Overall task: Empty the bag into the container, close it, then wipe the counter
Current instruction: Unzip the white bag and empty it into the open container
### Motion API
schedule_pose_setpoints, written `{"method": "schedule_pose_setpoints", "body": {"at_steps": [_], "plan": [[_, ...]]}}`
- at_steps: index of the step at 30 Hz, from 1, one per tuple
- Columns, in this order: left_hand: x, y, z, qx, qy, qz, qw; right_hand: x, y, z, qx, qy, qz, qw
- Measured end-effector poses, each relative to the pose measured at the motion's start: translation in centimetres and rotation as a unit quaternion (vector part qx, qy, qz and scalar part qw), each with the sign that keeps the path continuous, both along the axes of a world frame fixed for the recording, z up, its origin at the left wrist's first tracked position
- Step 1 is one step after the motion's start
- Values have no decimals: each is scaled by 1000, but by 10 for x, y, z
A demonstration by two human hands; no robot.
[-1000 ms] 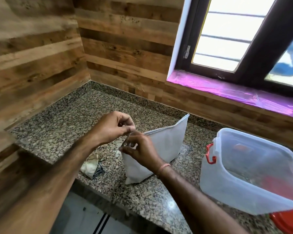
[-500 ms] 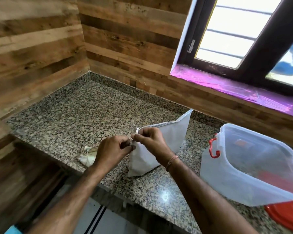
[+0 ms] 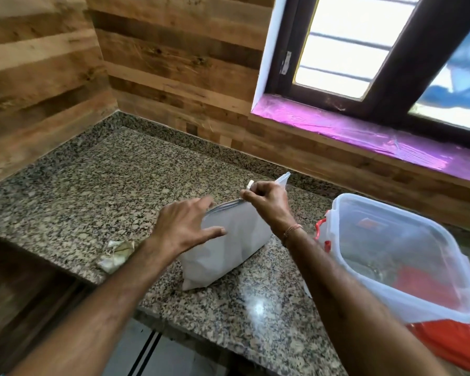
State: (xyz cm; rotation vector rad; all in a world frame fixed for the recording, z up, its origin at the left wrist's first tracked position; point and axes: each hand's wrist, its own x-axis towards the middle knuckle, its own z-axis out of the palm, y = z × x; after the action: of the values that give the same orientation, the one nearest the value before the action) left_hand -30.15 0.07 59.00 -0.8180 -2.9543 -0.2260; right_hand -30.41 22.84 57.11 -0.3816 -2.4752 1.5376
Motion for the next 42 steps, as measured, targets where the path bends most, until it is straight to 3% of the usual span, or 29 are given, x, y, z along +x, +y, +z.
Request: {"method": "schedule_pose_setpoints", "body": {"at_steps": [3,12,20,28,30,34,37,42], "plan": [[-5,22,2,-53,38,-11,998,-8,15,0,15,3,-11,1000],[-3,6,-18,-2,36,-23,999,-47,99,6,-40,-28,-130,990],[3,11,-16,10,19,10,1000,-70,132,-3,-92,-54,-157,982],[17,0,-10,25,-17,99,995,-73,115,3,-295,-106,-86,946],[26,-13,-12,56,-63,147,986,-74,115,2,-333,-121,-84,931],[45,-43,-29,223,-143,234,935,-73,121,-5,-393,-142,-38,908],[54,-48,-40,328,-125,250,903,-70,118,-9,-372,-136,-18,918],[68,-50,-50,384,-31,248,889,-72,116,-21,-355,-80,-110,925]]}}
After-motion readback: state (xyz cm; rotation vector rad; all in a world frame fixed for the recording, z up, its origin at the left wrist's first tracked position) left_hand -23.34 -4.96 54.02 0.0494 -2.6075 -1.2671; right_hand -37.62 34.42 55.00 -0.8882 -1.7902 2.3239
